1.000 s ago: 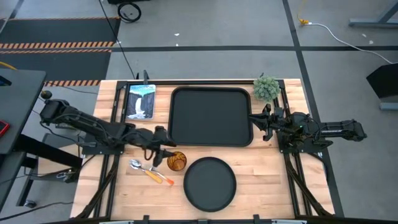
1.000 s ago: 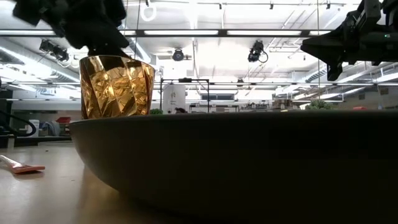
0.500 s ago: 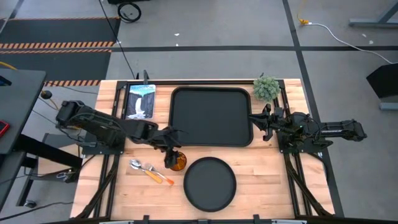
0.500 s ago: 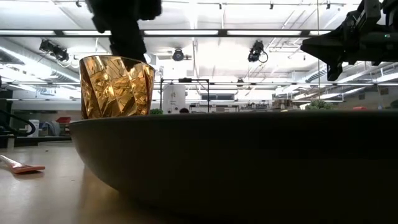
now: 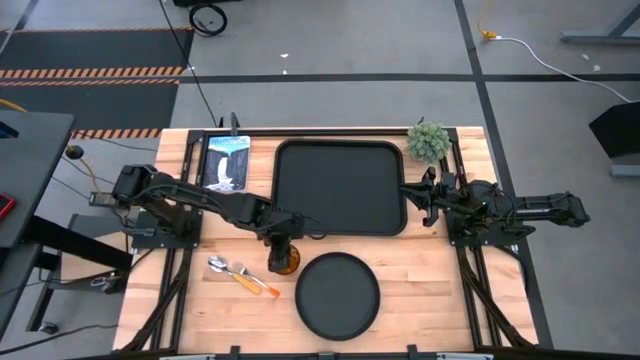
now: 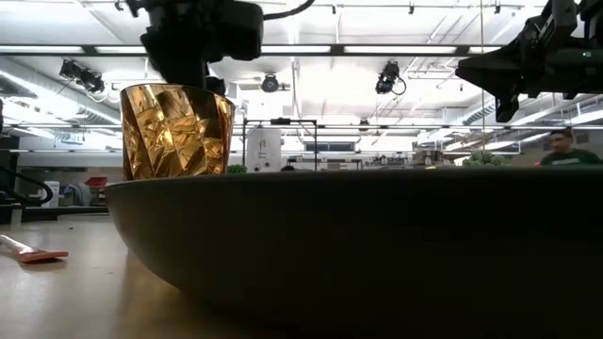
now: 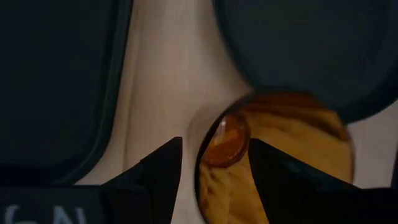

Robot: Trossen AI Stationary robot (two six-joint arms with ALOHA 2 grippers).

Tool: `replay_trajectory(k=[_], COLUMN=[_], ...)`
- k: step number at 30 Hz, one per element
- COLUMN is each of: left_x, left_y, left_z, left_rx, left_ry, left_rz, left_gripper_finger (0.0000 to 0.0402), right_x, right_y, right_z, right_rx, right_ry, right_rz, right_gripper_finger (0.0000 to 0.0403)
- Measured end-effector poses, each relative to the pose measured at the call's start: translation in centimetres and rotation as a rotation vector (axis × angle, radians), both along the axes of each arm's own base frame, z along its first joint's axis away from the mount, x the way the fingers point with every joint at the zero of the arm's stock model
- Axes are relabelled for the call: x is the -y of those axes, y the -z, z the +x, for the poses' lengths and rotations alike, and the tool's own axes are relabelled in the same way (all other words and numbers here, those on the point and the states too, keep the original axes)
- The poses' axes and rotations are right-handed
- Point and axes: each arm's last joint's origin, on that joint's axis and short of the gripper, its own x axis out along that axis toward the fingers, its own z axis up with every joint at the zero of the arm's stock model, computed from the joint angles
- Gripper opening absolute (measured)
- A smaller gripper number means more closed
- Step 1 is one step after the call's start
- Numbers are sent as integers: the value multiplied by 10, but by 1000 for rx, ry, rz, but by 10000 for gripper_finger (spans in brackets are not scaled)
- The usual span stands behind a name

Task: Pick and place plate/cup/fork/spoon on tray
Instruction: Put the orange cup onto the black tray

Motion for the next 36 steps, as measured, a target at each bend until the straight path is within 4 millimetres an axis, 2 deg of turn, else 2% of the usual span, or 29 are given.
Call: replay_trajectory(k=[7,20,25,31,36], left_x=[0,-1,-7,-28,-68], left_y=[0,1,-8,-34,-54], left_z=[0,-5,-6,2,19], left_rx=[3,-48,-87,-54,92], left_ry=[9,18,2,-50,-165], left_rz=[8,23,26,29,40], left_gripper_finger=[159,53,15,17,16], right_x=[0,0,0,0,0], right_y=[0,0,0,0,0], right_z=[0,0,0,0,0], right_rx=[0,0,0,0,0], right_ry=[0,0,0,0,0], right_rz=[0,0,0,0,0], right_gripper_finger=[68,68,68,68,68])
